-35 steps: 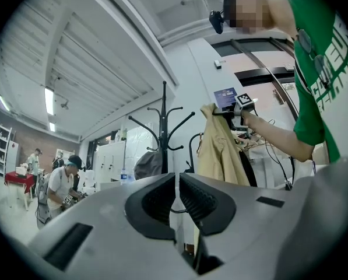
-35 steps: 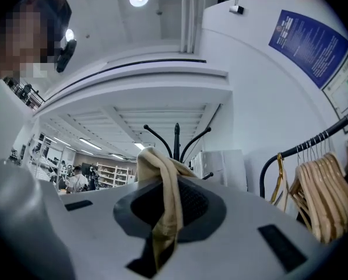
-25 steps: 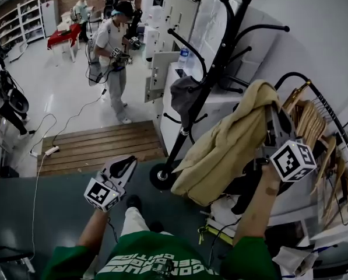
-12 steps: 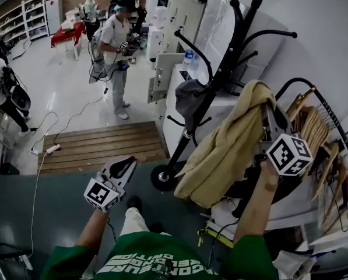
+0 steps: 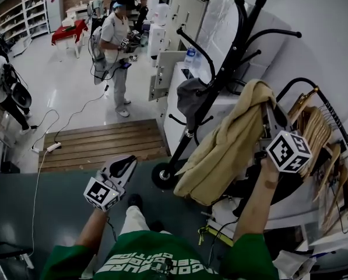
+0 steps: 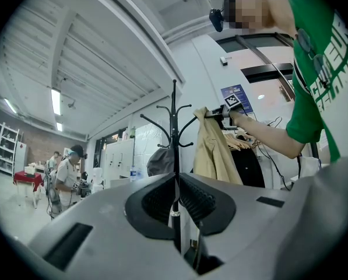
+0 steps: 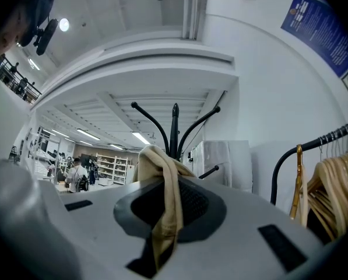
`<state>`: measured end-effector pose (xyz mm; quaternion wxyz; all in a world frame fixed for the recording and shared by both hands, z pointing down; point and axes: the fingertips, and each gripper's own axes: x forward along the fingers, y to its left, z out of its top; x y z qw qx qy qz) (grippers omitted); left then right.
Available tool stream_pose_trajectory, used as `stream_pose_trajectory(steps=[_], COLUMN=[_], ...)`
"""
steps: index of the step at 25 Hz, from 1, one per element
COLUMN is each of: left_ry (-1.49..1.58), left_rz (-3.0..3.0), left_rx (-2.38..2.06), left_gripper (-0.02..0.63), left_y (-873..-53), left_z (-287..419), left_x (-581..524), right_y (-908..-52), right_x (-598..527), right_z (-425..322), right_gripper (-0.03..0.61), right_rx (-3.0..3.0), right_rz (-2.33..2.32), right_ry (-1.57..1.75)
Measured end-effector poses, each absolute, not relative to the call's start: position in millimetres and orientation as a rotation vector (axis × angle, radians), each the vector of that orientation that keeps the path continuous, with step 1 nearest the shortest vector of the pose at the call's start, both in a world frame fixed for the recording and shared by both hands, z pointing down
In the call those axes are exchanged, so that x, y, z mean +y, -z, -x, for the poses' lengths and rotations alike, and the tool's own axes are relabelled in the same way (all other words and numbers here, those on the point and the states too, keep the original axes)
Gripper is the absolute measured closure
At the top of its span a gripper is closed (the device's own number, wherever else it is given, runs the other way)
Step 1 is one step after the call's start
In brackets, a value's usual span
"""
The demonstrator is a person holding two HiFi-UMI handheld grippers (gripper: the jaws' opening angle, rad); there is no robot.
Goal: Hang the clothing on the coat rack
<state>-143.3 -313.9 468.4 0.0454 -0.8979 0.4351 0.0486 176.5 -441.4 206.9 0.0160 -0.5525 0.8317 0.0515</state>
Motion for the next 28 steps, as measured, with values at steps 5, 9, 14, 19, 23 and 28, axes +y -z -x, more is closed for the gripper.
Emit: stream_pose_trajectory(steps=[5,9,14,19,23,28], left_ry=[-0.144,-0.148,-0.138,-0.136,-0.109,-0.111], left_rz=[2.752,2.757,2.769,2.778,2.774,2.765], left_rx=[1.334,1.34,1.33,1.321,1.295,1.297], left_gripper=[0.588,0.588,0.588,0.588,0.588,0.588], left_y=[-472,-475,-479,-479,-478,-473], left_z=[144,144,141,136,130,125], left_x=[-312,-309,-308,-306,-303,-304], right_y=[-224,-229,-233,-233,-234,-233], right_x=[-445,-442,-439,-438,-433,-429], right_z=[-175,-170,-168,-168,-167,-168], right_gripper=[0.541,0.541,0.541,0.54,0.54,0.527], right_rx=[2.609,2.62,2.612,2.603,2.614,2.624], right_rz=[1.729,1.721,1.685,1.653,1.603,1.569], right_ry=[-0.137,-0.176,-0.169,-0.161,-0.176,-0.187])
